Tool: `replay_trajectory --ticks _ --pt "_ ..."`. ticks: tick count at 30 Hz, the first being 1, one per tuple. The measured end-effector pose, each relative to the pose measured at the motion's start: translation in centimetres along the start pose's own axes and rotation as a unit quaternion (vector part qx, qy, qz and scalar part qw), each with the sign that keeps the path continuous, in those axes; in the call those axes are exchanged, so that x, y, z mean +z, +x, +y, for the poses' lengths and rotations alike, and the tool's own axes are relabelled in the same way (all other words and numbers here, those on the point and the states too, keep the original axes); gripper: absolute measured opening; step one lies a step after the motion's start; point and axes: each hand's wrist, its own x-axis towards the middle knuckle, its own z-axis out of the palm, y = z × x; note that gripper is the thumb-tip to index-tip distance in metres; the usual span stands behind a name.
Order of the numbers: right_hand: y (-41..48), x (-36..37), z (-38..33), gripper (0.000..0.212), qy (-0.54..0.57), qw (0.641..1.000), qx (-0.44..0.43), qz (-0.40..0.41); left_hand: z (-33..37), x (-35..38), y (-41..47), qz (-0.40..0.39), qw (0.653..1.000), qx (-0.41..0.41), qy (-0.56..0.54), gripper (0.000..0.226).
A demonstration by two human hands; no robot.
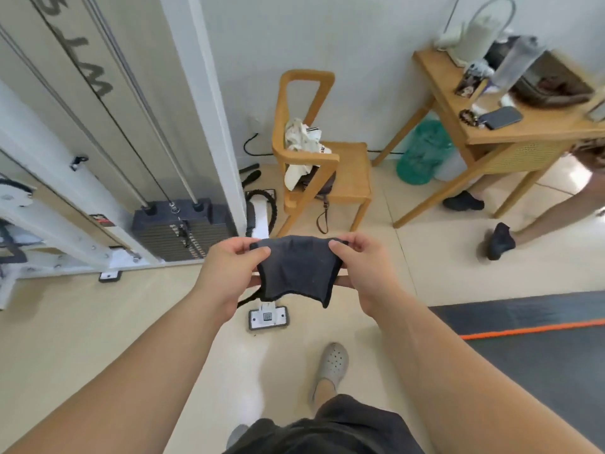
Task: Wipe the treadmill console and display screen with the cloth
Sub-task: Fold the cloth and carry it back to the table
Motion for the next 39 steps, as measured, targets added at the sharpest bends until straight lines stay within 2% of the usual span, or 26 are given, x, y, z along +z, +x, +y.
replay_trajectory --ticks 7,13,20,23,26,29,30,33,35,39 --pt "7.4 -8.6 -3.9 0.009 0.035 0.999 0.000 0.014 5.4 14.0 6.3 -0.094 0.993 0.030 0.071 0.015" --pt "14.1 -15.9 -8.0 0.013 0.056 0.998 -0.032 0.005 10.5 24.9 10.3 -0.161 0.983 0.046 0.080 0.016" --pt "22.0 -22.1 -10.8 0.051 0.147 0.989 -0.023 0.003 15.3 35.2 17.4 -0.232 0.967 0.049 0.088 0.013" --pt "26.5 -25.0 -12.7 0.057 0.152 0.988 -0.024 0.018 17.1 39.9 22.0 -0.254 0.959 0.064 0.105 0.016" --pt "31.2 -27.5 -15.1 0.051 0.125 0.986 -0.038 0.104 19.7 44.5 27.1 -0.292 0.948 0.063 0.114 0.012" --pt "35.7 -30.2 -17.2 0.029 0.061 0.966 -0.022 0.249 23.2 47.9 31.5 -0.346 0.925 0.041 0.149 0.014" --pt "37.1 -31.3 -17.7 0.024 0.051 0.963 -0.005 0.265 24.5 48.9 32.8 -0.370 0.914 0.036 0.161 0.015" --pt "40.8 -34.0 -19.1 0.039 0.077 0.976 0.059 0.197 28.0 52.0 36.2 -0.430 0.886 0.021 0.172 0.020" --pt "43.0 -35.2 -20.0 0.037 0.117 0.979 0.065 0.154 29.8 54.4 38.0 -0.459 0.875 0.005 0.152 0.022" --pt "46.8 -38.1 -21.9 0.031 0.222 0.958 0.056 0.170 31.4 59.4 41.2 -0.463 0.880 -0.034 0.097 0.024"
